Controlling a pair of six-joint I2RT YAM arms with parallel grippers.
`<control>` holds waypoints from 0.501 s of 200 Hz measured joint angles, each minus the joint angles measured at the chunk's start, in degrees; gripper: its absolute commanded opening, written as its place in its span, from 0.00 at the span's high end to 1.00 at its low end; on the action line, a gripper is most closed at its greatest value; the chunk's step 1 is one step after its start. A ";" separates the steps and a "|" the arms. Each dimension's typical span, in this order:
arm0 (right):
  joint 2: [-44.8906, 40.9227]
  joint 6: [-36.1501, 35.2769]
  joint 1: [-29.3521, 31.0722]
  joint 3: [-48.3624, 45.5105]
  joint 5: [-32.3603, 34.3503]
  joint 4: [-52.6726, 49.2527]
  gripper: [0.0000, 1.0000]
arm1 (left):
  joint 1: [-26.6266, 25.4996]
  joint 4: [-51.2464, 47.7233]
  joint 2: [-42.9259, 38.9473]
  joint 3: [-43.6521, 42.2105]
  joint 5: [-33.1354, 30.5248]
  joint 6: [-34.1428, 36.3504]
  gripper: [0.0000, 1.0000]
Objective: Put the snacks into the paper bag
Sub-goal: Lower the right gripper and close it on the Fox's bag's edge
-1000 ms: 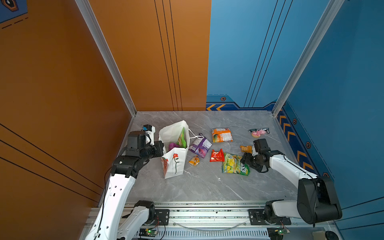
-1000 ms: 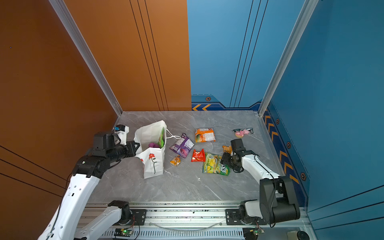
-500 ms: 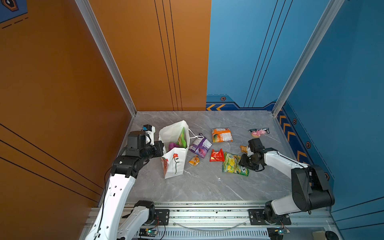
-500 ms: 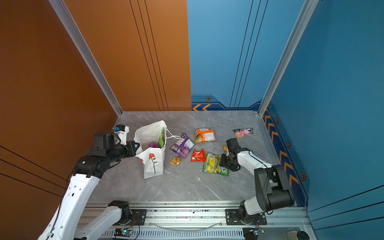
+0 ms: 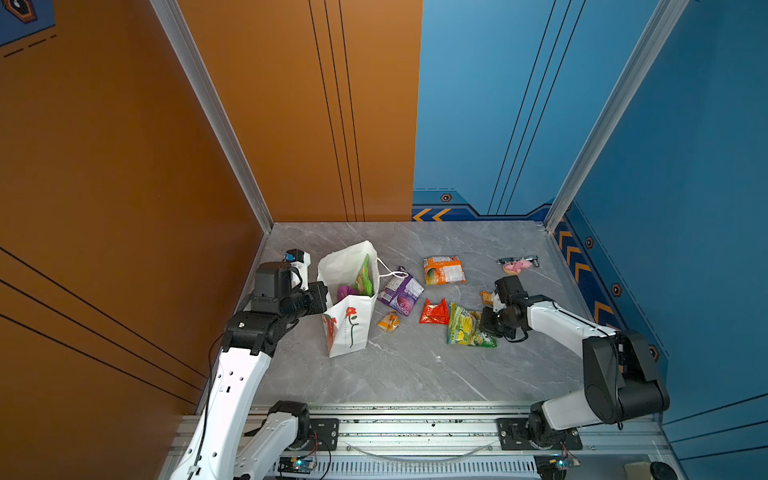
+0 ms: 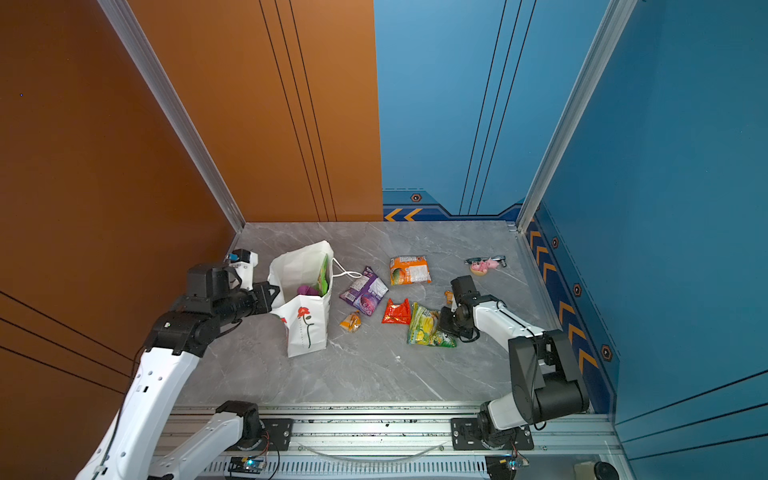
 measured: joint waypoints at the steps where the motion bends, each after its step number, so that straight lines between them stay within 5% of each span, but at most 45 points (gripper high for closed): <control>1: 0.00 0.00 0.02 0.00 0.00 -0.02 1.00 | 0.00 0.00 0.00 0.00 0.00 0.00 1.00; 100: -17.25 7.43 6.03 -0.92 10.56 -8.15 1.00 | 0.00 0.00 0.00 0.00 0.11 0.00 1.00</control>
